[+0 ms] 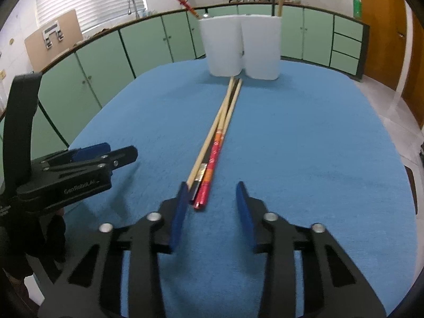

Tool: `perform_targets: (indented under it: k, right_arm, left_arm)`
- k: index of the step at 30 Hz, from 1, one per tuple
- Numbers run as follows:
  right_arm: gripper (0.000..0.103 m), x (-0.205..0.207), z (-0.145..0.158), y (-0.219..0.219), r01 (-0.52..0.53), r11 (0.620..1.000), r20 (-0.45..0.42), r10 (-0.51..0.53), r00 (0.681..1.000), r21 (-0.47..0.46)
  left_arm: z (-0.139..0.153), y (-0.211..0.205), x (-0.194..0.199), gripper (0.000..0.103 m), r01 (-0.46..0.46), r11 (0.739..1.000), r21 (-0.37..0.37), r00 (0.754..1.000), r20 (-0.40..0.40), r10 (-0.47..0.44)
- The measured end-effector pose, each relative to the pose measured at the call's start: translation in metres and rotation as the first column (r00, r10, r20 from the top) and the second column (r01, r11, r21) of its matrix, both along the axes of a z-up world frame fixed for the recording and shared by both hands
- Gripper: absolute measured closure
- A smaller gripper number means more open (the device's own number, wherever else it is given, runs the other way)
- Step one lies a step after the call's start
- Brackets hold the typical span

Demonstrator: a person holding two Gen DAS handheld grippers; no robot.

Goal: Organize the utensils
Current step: 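Move both open tools back to the remaining chopsticks on the mat, then grasp a red-patterned chopstick with the right tool while the left tool grasps a wooden one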

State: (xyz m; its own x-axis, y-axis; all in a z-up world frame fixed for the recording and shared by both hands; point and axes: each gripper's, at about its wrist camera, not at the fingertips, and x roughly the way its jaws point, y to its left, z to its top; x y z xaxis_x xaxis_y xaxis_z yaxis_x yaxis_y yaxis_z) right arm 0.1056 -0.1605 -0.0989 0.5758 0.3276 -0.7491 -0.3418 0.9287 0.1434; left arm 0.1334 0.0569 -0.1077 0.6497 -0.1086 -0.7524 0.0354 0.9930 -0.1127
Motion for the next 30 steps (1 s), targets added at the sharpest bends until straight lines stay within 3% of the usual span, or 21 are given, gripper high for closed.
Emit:
perform_targets:
  k: [5, 16, 25, 30]
  right_arm:
    - [0.096, 0.004, -0.003, 0.004, -0.023, 1.0, -0.029, 0.023, 0.999, 0.016]
    - [0.098, -0.006, 0.003, -0.006, -0.002, 0.999, 0.007, 0.001, 1.0, 0.034]
    - [0.098, -0.013, 0.003, -0.046, 0.14, 0.987, 0.019, -0.142, 0.99, 0.076]
    - [0.098, -0.01, -0.006, -0.057, 0.182, 0.98, -0.027, -0.18, 0.983, 0.081]
  left_arm:
    - [0.0, -0.002, 0.0, 0.043, 0.007, 1.0, 0.004, 1.0, 0.001, -0.007]
    - [0.001, -0.01, -0.001, 0.043, 0.024, 0.999, 0.038, 1.0, 0.014, -0.025]
    - [0.004, -0.029, -0.004, 0.043, 0.071, 0.997, 0.002, 0.997, 0.024, -0.071]
    - [0.005, -0.048, -0.007, 0.043, 0.131, 0.991, -0.015, 0.991, 0.026, -0.13]
